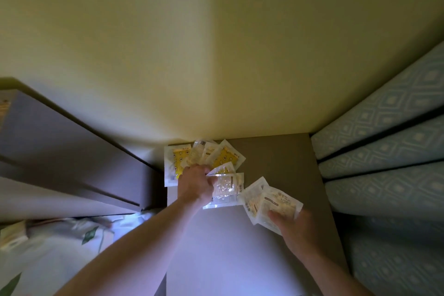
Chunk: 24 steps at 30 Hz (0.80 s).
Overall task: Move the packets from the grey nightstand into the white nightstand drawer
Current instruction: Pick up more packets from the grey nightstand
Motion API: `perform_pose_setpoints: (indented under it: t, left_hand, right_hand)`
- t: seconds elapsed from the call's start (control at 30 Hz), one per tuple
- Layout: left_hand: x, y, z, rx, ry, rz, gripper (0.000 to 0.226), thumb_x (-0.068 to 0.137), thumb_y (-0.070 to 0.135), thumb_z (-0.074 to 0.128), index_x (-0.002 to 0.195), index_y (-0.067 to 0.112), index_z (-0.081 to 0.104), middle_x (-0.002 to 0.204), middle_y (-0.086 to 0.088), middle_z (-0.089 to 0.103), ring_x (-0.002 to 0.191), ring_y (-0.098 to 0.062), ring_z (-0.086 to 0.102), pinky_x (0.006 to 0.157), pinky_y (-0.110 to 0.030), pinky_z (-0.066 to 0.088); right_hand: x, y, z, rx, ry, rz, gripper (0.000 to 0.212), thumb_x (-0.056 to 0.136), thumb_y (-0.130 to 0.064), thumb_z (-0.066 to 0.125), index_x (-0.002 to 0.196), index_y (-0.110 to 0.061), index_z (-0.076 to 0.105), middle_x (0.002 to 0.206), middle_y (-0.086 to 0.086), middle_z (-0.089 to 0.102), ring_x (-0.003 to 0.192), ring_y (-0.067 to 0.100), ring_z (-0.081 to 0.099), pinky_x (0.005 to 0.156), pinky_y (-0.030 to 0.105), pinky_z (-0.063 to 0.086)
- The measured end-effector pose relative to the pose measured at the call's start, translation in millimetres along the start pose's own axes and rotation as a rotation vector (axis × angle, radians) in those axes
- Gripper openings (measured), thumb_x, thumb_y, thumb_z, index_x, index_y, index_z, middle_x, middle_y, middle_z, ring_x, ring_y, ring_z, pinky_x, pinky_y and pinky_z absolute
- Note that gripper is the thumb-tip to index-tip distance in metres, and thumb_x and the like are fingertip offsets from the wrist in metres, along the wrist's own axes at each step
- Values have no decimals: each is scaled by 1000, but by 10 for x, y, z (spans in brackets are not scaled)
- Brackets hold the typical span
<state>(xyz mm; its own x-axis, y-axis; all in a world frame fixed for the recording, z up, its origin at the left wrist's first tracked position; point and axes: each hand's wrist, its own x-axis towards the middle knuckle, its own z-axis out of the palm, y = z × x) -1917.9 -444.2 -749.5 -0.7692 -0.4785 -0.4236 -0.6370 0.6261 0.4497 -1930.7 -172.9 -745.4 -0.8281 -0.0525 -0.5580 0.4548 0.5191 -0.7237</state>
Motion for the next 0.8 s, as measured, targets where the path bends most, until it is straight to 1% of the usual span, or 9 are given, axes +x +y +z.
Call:
perform_pose_setpoints:
  t: [0.1, 0.17, 0.3, 0.4, 0.47, 0.53, 0.6, 0.7, 0.8]
  left_hand:
    - [-90, -55, -1, -38, -16, -13, 19, 94, 37, 67, 95, 18, 69, 95, -4, 71, 89, -27, 66, 76, -37, 56]
    - [-140, -80, -21, -59, -56, -38, 15, 96, 36, 64, 94, 21, 64, 90, -4, 67, 85, -29, 65, 66, -32, 47]
    - [-388, -148, -97, -78, -102, -40, 28, 98, 35, 62, 75, 25, 48, 72, 4, 55, 77, -29, 59, 62, -33, 41]
    - [-779, -148, -297, -56, -121, -8, 17, 100, 33, 58, 89, 20, 57, 81, -7, 64, 87, -36, 64, 61, -33, 37]
    - [-1084, -89, -515, -68, -123, -5, 20, 99, 30, 56, 83, 20, 52, 74, -8, 59, 85, -38, 63, 59, -35, 36]
    - [-1392, -21, -750, -105, -111, -26, 25, 98, 29, 56, 76, 23, 46, 67, -1, 54, 74, -32, 59, 58, -35, 39]
    - [-1694, 60, -989, -156, -86, -41, 27, 98, 28, 57, 74, 25, 46, 66, 1, 54, 67, -25, 55, 60, -35, 42]
    - [-2131, 144, -1298, -243, -60, -36, 23, 97, 27, 61, 75, 26, 53, 64, 5, 55, 63, -19, 52, 60, -32, 40]
    - [-2539, 195, -1534, -295, -42, -56, 10, 93, 32, 63, 85, 26, 65, 71, 8, 64, 70, -16, 60, 60, -19, 41]
  right_hand:
    - [-65, -37, -66, 13, 5, 2, 24, 80, -17, 86, 97, -21, 68, 83, -18, 68, 75, -1, 65, 53, 13, 52]
    - [-110, -84, -122, 24, -1, 14, 26, 80, -17, 86, 100, -18, 70, 86, -13, 69, 75, 1, 66, 50, 10, 50]
    - [-298, -225, -290, 40, -25, 16, 24, 81, -23, 86, 99, -20, 70, 95, -4, 73, 76, 1, 66, 50, 8, 48]
    - [-532, -395, -422, 16, -44, 19, 40, 75, -39, 88, 104, -14, 77, 98, -7, 77, 85, 9, 74, 63, 21, 60]
    - [-761, -519, -539, -6, -52, 28, 60, 62, -59, 87, 107, -20, 78, 96, -13, 78, 89, 9, 75, 76, 36, 64]
    - [-1012, -659, -642, -20, -68, 32, 62, 57, -66, 84, 104, -25, 78, 95, -16, 78, 90, 8, 75, 80, 41, 64]
    - [-1282, -874, -736, -25, -74, 19, 49, 62, -59, 85, 98, -27, 78, 93, -17, 78, 89, 7, 75, 80, 42, 64]
    - [-1695, -1194, -886, -45, -104, -16, 24, 73, -35, 89, 91, -24, 79, 90, -15, 79, 87, 7, 75, 82, 43, 63]
    - [-2019, -1391, -1042, -16, -173, -38, 20, 75, -18, 90, 88, -26, 76, 91, -16, 79, 86, 2, 75, 79, 32, 62]
